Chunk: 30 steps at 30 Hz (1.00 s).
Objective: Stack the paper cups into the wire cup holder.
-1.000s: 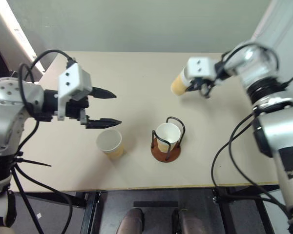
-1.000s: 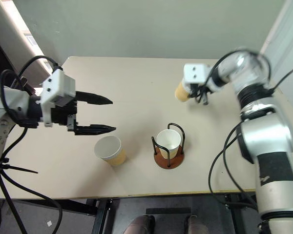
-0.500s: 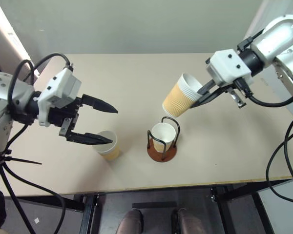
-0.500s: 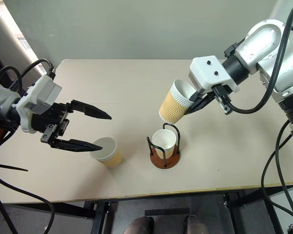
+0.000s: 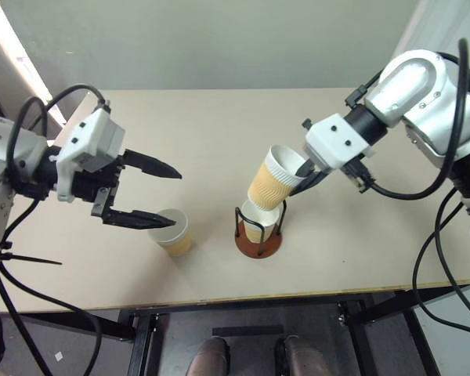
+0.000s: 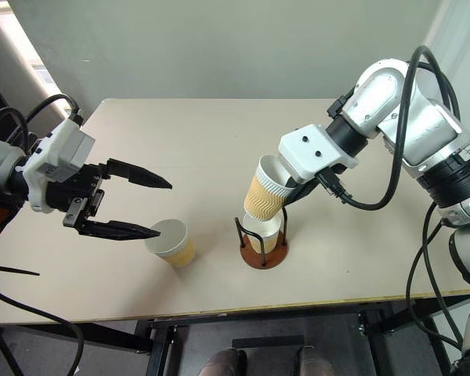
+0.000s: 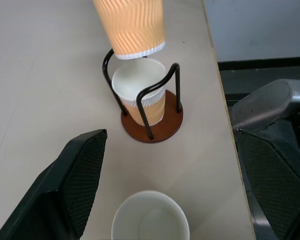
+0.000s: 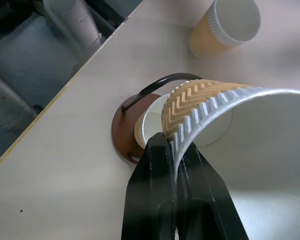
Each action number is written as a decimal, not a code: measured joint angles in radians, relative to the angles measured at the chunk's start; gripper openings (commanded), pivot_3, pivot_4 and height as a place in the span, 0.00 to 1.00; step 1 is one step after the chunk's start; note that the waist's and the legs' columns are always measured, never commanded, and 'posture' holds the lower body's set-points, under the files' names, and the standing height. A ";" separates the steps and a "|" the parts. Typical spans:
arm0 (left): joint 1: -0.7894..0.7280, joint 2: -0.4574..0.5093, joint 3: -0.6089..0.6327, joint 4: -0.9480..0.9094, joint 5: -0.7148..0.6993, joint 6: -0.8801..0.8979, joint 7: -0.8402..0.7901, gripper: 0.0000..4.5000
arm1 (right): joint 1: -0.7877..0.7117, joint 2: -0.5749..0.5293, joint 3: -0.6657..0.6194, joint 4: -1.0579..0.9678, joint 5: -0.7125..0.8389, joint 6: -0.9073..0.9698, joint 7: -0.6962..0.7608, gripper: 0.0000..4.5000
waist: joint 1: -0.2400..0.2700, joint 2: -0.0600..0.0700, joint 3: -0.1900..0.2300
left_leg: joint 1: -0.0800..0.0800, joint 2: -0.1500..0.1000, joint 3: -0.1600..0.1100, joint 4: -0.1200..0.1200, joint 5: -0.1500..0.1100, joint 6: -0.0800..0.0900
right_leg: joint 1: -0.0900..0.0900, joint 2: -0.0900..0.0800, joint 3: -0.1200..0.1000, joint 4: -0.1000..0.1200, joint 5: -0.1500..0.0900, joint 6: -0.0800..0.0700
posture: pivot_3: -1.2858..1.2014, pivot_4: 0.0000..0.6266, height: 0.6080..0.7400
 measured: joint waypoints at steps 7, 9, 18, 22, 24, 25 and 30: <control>0.034 0.002 0.020 -0.014 -0.005 0.000 0.023 0.98 | 0.037 0.036 0.000 -0.002 -0.098 -0.031 0.000 0.01 | 0.000 -0.001 0.000 | 0.000 0.000 0.000 0.000 0.000 0.000 | 0.000 0.000 0.000 0.000 0.000 0.000 | 0.52 0.24 1.00; 0.046 0.003 0.026 -0.018 -0.006 0.001 0.025 0.98 | 0.044 0.043 0.001 0.004 -0.119 -0.037 0.000 0.01 | 0.000 -0.001 0.000 | 0.000 0.000 0.000 0.000 0.000 0.000 | 0.000 0.000 0.000 0.000 0.000 0.000 | 0.52 0.24 1.00; 0.074 0.007 0.043 -0.049 -0.011 0.012 0.044 0.98 | 0.047 0.052 0.000 0.025 -0.185 -0.069 0.000 0.52 | 0.000 -0.001 0.000 | 0.000 0.000 0.000 0.000 0.000 -0.001 | 0.000 0.000 0.000 0.000 0.000 0.000 | 0.52 0.24 1.00; 0.083 0.010 0.043 -0.050 -0.010 0.015 0.045 0.98 | 0.049 0.053 -0.034 0.023 -0.164 -0.024 0.000 0.85 | 0.001 -0.001 0.000 | 0.000 0.000 0.000 0.000 0.000 -0.001 | 0.000 0.000 0.000 0.000 0.000 0.000 | 0.52 0.24 1.00; 0.080 0.014 0.041 -0.037 -0.003 0.005 0.041 0.98 | 0.048 0.056 -0.098 0.031 -0.150 0.021 -0.001 0.99 | 0.001 -0.001 0.000 | 0.000 0.000 0.000 0.000 0.000 -0.001 | 0.000 0.000 0.000 0.000 0.000 0.000 | 0.52 0.24 1.00; 0.069 0.015 0.037 -0.022 0.007 -0.005 0.039 0.98 | 0.050 0.059 -0.135 0.043 -0.145 0.049 -0.002 0.99 | 0.001 -0.001 0.000 | 0.000 0.000 0.000 0.000 0.000 -0.001 | 0.000 0.000 0.000 0.000 0.000 0.000 | 0.52 0.24 1.00; -0.076 0.043 -0.088 0.157 0.174 -0.153 -0.010 0.98 | 0.141 0.082 -0.389 0.039 -0.012 0.335 -0.097 0.99 | 0.007 -0.002 -0.001 | 0.001 0.000 0.000 0.000 0.000 -0.001 | 0.001 0.000 0.001 -0.001 0.000 -0.001 | 0.52 0.24 1.00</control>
